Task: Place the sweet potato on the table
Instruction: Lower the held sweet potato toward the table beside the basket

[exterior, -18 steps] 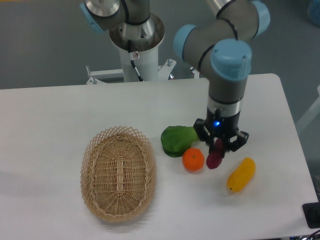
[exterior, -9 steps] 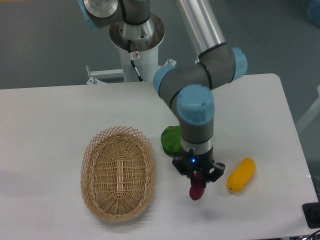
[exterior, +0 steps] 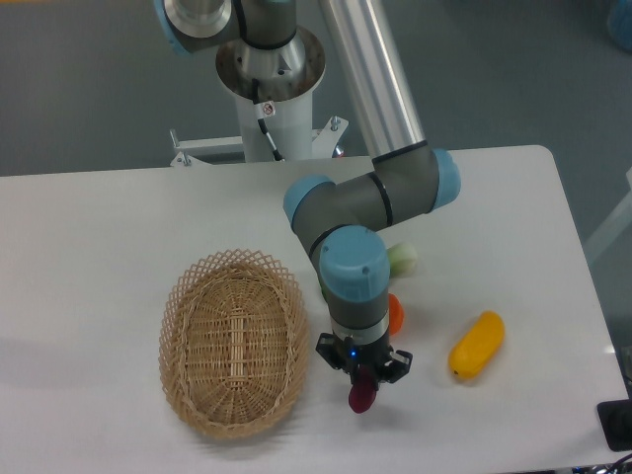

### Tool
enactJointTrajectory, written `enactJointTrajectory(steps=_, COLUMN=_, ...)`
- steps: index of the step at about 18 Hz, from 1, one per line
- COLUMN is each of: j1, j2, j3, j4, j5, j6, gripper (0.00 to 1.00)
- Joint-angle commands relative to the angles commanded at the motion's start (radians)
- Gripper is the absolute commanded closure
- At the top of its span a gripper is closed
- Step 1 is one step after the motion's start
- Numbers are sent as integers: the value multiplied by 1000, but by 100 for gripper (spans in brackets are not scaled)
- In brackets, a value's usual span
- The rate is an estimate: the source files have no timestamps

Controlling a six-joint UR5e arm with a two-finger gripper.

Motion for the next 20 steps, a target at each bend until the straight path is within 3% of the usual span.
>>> enactJointTrajectory(steps=8, j1=-5, j2=-3, j3=-2, j4=0, j5=-2, j6=3, gripper=69)
enactJointTrajectory(steps=9, j1=-5, j2=-6, j3=0, j4=0, j5=0, j6=3, gripper=65)
enactJointTrajectory(steps=10, j1=-3, j2=-5, j3=2, j4=0, j5=0, j6=3, gripper=54)
enactJointTrajectory(steps=12, j1=-3, j2=-2, j3=3, j4=0, j5=0, j6=3, gripper=23)
enactJointTrajectory(steps=14, j1=-3, j2=3, j3=6, j4=0, j5=2, j6=5, gripper=1)
enactJointTrajectory(steps=20, j1=-2, j2=78, j3=86, j4=-3, j5=-2, j6=-23, gripper=0)
